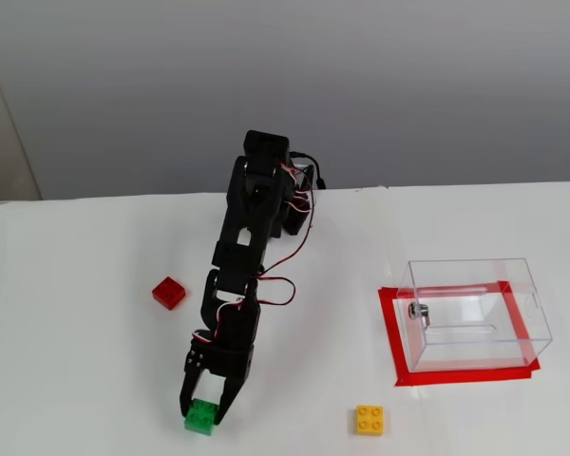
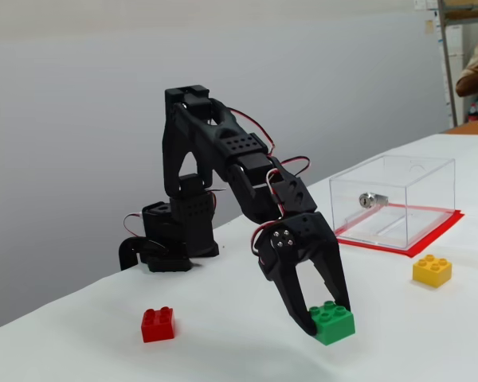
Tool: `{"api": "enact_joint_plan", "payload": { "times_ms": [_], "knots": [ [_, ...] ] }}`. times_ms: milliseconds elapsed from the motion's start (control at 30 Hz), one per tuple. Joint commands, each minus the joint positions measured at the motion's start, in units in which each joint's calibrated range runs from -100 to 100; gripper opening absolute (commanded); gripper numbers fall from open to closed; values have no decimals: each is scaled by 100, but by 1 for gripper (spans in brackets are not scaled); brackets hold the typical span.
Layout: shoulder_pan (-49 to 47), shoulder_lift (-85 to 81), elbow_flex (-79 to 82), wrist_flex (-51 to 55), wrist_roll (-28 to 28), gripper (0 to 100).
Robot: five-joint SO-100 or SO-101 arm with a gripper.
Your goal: Pick the green lego brick and place it into the transparent box
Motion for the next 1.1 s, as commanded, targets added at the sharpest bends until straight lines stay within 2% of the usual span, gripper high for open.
{"api": "enact_joint_plan", "payload": {
  "times_ms": [0, 333, 733, 1067],
  "knots": [
    [58, -954, 426, -15, -12, 12],
    [58, -2991, 2044, -15, 14, 11],
    [-38, -4662, 2677, -15, -22, 11],
    [-859, -5401, 2876, -15, -22, 11]
  ]
}}
